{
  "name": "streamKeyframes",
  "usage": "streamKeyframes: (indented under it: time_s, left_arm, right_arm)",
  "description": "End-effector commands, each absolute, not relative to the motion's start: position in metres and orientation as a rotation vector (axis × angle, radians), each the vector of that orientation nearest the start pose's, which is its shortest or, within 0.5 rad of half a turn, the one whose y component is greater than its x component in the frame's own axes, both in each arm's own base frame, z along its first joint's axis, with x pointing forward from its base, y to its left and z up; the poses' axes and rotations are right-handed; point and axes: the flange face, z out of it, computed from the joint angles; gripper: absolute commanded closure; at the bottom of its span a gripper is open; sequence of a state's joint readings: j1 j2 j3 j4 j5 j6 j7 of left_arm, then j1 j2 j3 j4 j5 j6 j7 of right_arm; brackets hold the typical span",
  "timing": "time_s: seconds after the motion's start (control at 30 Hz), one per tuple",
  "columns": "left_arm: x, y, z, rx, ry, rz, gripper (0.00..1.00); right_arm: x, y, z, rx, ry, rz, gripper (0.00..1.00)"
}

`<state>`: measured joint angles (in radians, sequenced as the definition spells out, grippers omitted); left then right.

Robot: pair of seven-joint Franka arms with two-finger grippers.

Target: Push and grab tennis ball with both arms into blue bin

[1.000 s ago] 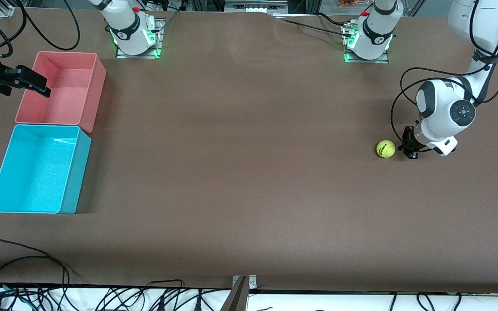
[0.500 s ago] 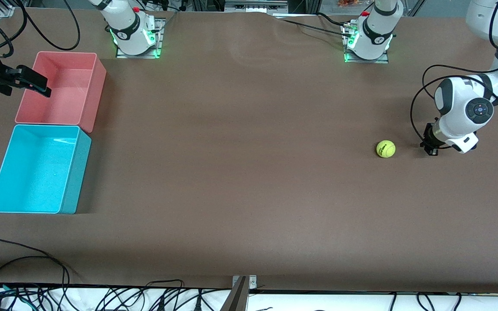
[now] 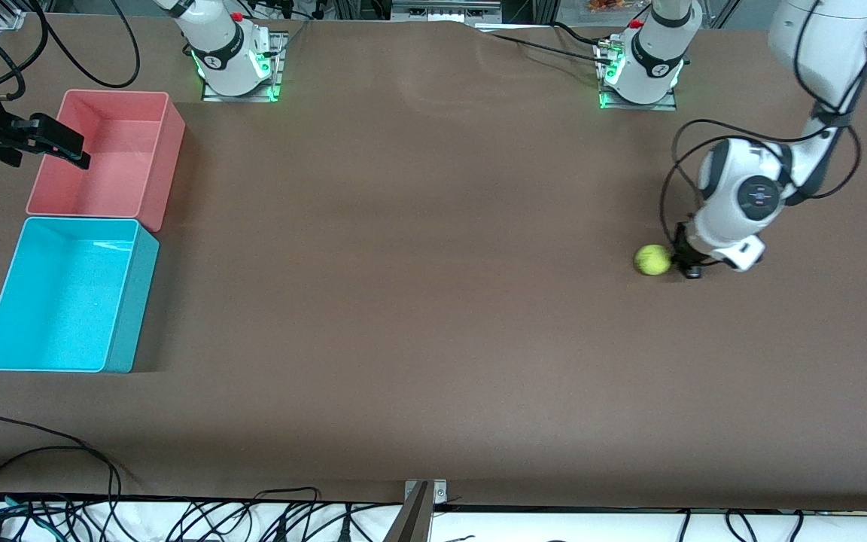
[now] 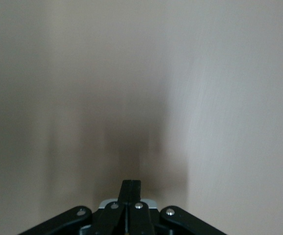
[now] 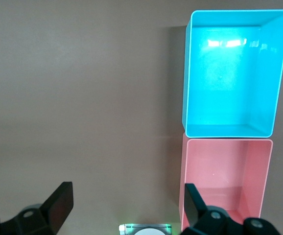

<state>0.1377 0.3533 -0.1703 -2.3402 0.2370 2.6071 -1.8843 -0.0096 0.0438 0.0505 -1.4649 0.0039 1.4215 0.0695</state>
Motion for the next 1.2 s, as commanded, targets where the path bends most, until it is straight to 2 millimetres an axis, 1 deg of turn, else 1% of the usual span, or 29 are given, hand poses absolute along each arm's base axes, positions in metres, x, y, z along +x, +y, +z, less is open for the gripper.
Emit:
streamKeyframes:
  time_s: [0.0,0.2,0.27,0.43,0.6,0.73,0.83,0.9,1.0,1.07,1.17]
  left_arm:
    - [0.499,-0.048,0.185,2.198,2.416,-0.007,1.00]
    - [0.501,-0.039,0.189,2.225,2.393,-0.003,1.00]
    - [0.502,-0.032,0.191,2.243,2.373,0.000,1.00]
    - [0.509,-0.014,0.210,2.303,2.302,0.026,1.00]
    - [0.528,0.008,0.244,2.407,2.221,0.049,1.00]
    - [0.551,0.018,0.276,2.501,2.149,0.053,1.00]
    - [0.570,0.023,0.305,2.579,2.072,0.040,1.00]
    - [0.579,0.026,0.323,2.653,1.996,0.025,1.00]
    - [0.591,0.027,0.348,2.776,1.835,0.000,1.00]
    - [0.600,0.028,0.366,2.785,1.754,-0.021,1.00]
    - [0.607,0.027,0.386,2.836,1.616,-0.049,1.00]
  right_arm:
    - [0.549,0.024,0.646,-3.147,0.028,0.139,0.00]
    - [0.549,0.022,0.646,-3.147,0.033,0.139,0.00]
    - [0.549,0.022,0.646,-3.147,0.033,0.139,0.00]
    - [0.549,0.022,0.646,-3.145,0.032,0.140,0.00]
    - [0.549,0.022,0.646,-3.144,0.049,0.137,0.00]
    - [0.549,0.021,0.646,-3.145,0.054,0.139,0.00]
    - [0.549,0.021,0.646,-3.144,0.058,0.137,0.00]
    - [0.553,0.021,0.637,-3.137,0.064,0.164,0.00]
    - [0.555,0.025,0.639,-3.144,0.063,0.137,0.00]
    - [0.555,0.030,0.638,-3.144,0.051,0.139,0.00]
    - [0.552,0.030,0.639,-3.139,0.057,0.152,0.00]
